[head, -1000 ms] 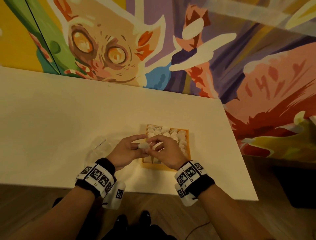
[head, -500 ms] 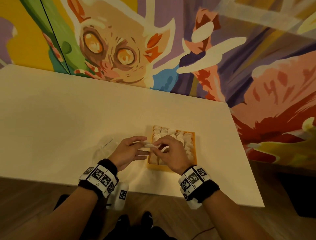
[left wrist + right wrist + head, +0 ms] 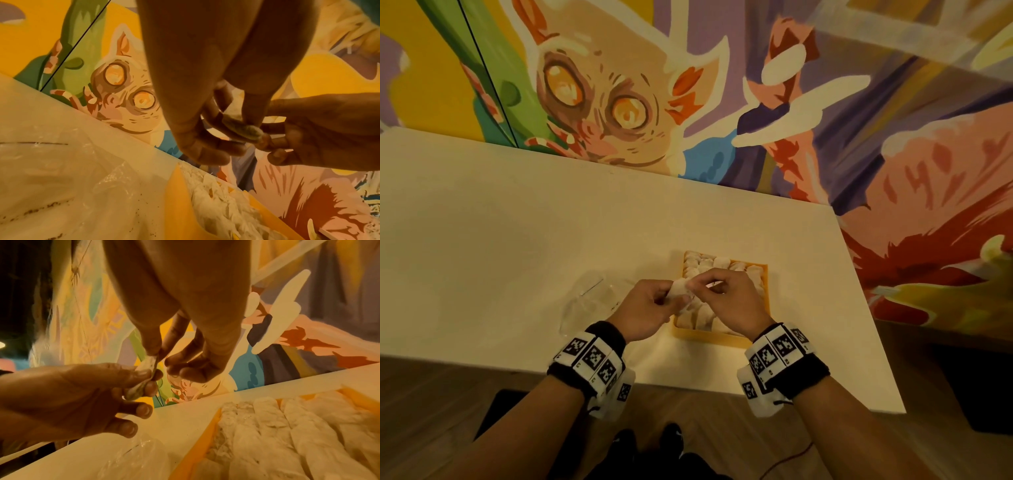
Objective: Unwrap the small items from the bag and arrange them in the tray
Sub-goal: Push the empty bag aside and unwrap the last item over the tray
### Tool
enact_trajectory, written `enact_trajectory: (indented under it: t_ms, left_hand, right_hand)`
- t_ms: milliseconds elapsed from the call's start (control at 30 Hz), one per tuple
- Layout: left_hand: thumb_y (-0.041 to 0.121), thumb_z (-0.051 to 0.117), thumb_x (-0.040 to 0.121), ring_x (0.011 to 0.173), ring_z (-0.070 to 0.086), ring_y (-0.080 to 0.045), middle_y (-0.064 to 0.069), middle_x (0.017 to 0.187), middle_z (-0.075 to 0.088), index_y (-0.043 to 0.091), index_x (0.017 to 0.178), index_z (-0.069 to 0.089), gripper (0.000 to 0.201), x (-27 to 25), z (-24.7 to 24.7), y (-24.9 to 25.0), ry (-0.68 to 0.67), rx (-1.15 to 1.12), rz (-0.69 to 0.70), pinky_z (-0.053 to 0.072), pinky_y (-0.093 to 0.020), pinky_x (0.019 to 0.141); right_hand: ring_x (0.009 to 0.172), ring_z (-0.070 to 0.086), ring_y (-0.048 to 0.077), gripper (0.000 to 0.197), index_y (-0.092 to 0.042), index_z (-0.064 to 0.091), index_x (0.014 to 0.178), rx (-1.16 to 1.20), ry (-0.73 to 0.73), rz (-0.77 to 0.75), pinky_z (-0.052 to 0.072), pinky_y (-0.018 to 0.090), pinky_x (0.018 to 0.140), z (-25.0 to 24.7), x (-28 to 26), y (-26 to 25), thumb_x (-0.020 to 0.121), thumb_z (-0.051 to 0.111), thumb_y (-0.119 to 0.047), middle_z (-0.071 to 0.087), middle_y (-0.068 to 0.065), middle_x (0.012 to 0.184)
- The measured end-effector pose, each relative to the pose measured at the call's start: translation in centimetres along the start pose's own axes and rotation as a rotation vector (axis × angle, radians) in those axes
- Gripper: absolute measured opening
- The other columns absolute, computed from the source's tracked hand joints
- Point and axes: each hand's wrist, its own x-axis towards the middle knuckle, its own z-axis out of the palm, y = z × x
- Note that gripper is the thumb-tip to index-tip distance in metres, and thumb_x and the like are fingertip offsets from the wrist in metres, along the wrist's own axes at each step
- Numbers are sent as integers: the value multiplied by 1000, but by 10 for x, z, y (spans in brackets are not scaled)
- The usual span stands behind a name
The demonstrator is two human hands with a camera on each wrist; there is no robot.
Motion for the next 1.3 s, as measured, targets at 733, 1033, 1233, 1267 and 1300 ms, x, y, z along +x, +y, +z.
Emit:
enact_trajectory:
  t_ms: [733, 1033, 1233, 1267, 1300]
  left_hand:
    - [15, 67, 90, 67, 62, -6, 2, 92, 70, 12, 100, 72, 11, 4, 11, 7, -59, -24, -55, 49, -17, 58]
    - [12, 61, 94, 72, 66, -8, 5, 89, 75, 17, 96, 72, 12, -7, -2, -13, -49, 39, -173, 53, -26, 62]
    - [12, 61, 94, 78, 69, -19, 2, 90, 75, 16, 97, 72, 12, -13, -16, -12, -12, 40, -185, 54, -30, 65]
    - [12, 61, 94, 80, 69, -20, 2, 90, 75, 16, 97, 72, 12, -14, -20, -12, -1, 36, -188, 54, -31, 65]
    - [12, 61, 94, 80, 69, -20, 3, 90, 75, 16, 96, 72, 12, -15, -23, -12, 12, 28, -188, 54, -31, 65]
  right_hand:
    - [76, 66, 10, 9, -24, 68, 81, -139, -67, 39, 55, 29, 73, -30, 12, 13, 82, 76, -20, 70, -3, 85]
    - [84, 60, 16, 24, -18, 67, 106, -644, -202, 301, 44, 23, 71, -67, 7, 64, 86, 69, -30, 65, 2, 94]
    - [105, 59, 21, 28, -30, 63, 112, -968, -347, 332, 45, 35, 95, -56, -2, 73, 85, 64, -36, 64, -1, 109]
    - [108, 57, 21, 28, -32, 62, 114, -1015, -369, 316, 41, 36, 98, -55, -2, 73, 86, 62, -37, 63, -2, 112]
    - [109, 56, 21, 29, -33, 61, 114, -1043, -383, 305, 37, 36, 99, -54, -1, 72, 86, 61, -37, 62, -3, 114]
